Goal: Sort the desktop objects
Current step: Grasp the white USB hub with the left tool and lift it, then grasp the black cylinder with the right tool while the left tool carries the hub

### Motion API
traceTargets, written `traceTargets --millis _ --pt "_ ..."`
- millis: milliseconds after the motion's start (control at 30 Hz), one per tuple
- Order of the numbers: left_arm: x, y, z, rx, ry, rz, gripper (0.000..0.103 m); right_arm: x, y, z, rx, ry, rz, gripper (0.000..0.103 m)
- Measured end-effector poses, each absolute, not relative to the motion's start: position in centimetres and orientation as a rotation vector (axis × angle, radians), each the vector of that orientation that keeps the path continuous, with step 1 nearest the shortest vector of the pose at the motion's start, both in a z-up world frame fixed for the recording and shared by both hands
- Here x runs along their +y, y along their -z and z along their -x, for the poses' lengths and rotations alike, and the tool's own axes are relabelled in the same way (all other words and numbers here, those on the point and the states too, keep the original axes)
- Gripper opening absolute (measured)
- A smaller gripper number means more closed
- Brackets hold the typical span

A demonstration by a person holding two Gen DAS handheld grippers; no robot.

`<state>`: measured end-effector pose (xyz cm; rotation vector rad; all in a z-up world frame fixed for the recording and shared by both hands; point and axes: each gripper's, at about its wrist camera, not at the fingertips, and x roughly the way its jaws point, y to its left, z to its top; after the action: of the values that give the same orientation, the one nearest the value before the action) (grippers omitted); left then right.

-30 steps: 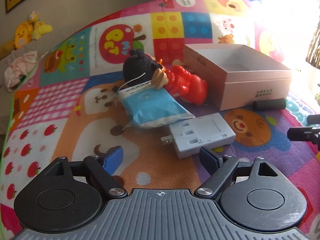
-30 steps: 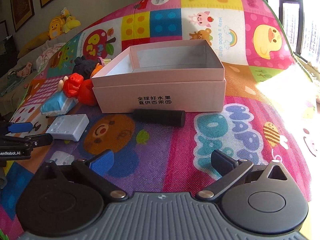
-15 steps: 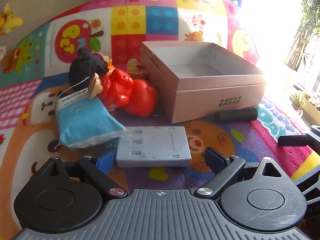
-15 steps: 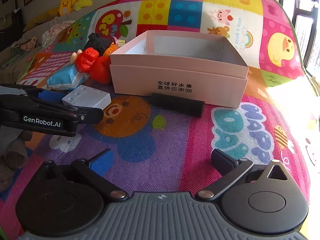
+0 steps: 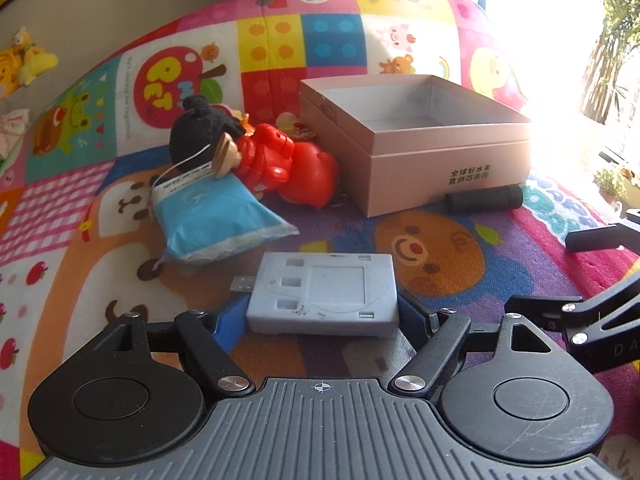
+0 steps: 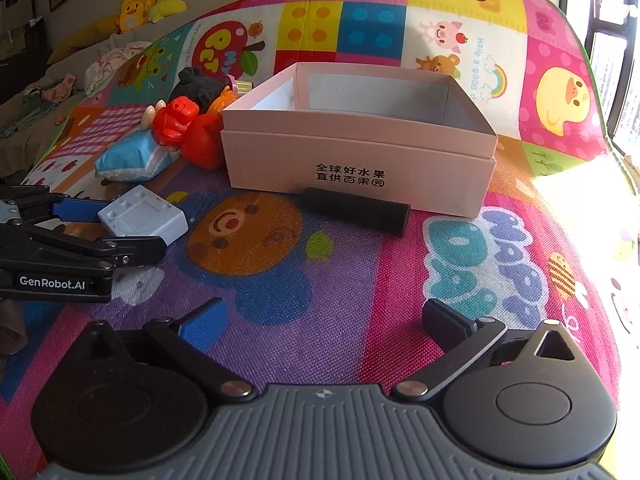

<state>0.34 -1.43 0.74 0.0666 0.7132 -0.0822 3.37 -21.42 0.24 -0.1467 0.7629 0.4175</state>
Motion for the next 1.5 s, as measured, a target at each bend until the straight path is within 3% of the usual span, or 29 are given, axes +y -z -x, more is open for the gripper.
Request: traceTargets --millis 67,167,267,333,533,667,800,1100,1233,1500 --pt "-0.8 -0.7 0.9 0.718 0.068 -0.050 0.084 -21.6 -0.5 -3.7 0.749 -0.408 0.134 0.103" --pt "-0.4 -0.4 2.2 0.713 0.041 -0.046 0.095 -21.8 -1.0 -4.7 0.723 -0.345 0.116 0.103" --pt "-0.1 -0.4 2.3 0.708 0.040 -0.025 0.096 -21.9 -1.5 -5.6 0.709 -0.299 0.135 0.102" --pt "0.0 -0.3 2.3 0.707 0.043 -0.017 0.096 -21.9 -1.6 -6.1 0.700 -0.254 0.188 0.094" --pt "0.2 -0.3 2.3 0.704 0.057 0.001 0.099 -22.5 -1.1 -8.4 0.664 -0.100 0.275 0.093" --pt "0.2 -0.3 2.4 0.704 0.057 0.003 0.100 -22.5 -1.6 -8.5 0.608 -0.071 0.253 0.093" --pt "0.1 -0.2 2.3 0.704 0.060 0.004 0.101 -22.0 -2.4 -7.7 0.649 -0.247 0.116 0.095" --pt "0.1 -0.2 2.3 0.703 0.061 0.004 0.101 -18.5 0.0 -10.8 0.764 -0.251 0.090 0.098" --pt "0.0 -0.1 2.3 0.704 0.059 0.000 0.101 -18.7 -0.4 -10.6 0.746 -0.265 0.100 0.074" --pt "-0.5 -0.5 1.6 0.695 0.031 -0.031 0.101 -19.8 -2.4 -6.9 0.709 -0.344 0.150 0.075"
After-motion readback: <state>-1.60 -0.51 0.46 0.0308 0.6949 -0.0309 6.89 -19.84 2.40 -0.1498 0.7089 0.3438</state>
